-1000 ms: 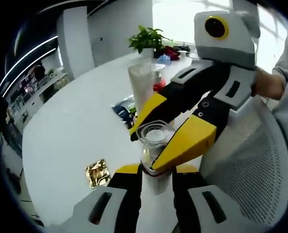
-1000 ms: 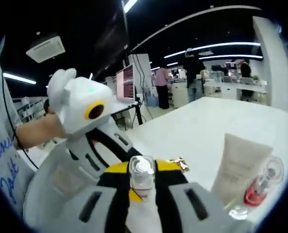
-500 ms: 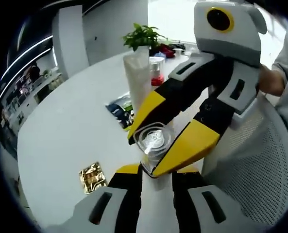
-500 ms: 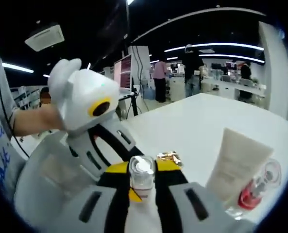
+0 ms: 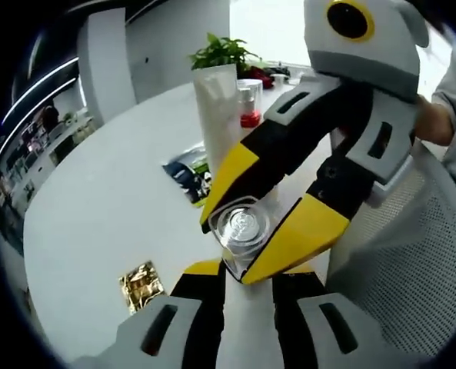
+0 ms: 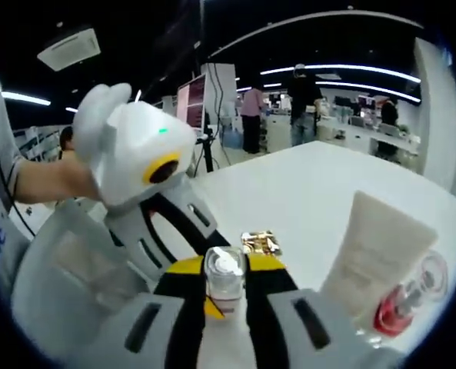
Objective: Arrange the skincare products in the storage area until every visible bottle or jar stands upright without overlapping.
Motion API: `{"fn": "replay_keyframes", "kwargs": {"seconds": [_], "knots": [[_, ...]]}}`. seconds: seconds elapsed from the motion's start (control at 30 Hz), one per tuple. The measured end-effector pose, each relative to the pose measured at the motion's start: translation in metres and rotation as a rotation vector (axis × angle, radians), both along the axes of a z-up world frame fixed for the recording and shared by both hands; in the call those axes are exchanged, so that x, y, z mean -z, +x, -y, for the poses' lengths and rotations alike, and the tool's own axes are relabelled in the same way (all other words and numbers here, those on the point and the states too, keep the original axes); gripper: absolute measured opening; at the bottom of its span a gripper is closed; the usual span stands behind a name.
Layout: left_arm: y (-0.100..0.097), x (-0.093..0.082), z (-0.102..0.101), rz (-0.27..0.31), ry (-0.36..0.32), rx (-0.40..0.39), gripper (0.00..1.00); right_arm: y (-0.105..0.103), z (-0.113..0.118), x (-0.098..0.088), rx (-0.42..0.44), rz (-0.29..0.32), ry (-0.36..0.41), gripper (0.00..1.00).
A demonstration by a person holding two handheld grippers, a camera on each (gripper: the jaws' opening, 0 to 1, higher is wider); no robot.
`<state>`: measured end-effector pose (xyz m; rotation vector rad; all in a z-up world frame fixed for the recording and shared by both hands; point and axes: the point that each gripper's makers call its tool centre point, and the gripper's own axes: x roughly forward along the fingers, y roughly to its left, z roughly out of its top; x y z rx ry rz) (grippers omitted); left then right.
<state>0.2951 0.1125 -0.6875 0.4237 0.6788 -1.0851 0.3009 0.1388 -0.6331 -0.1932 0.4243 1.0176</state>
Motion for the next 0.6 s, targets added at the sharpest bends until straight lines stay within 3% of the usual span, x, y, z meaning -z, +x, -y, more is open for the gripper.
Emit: {"fn": "replay_keyframes", "kwargs": {"seconds": [0.6], "knots": [[0.0053, 0.0085, 0.0041, 0.006, -0.002, 0.003, 0.20, 0.0045, 0.0023, 0.0088, -0.006, 0.015, -0.055, 0.19]]}}
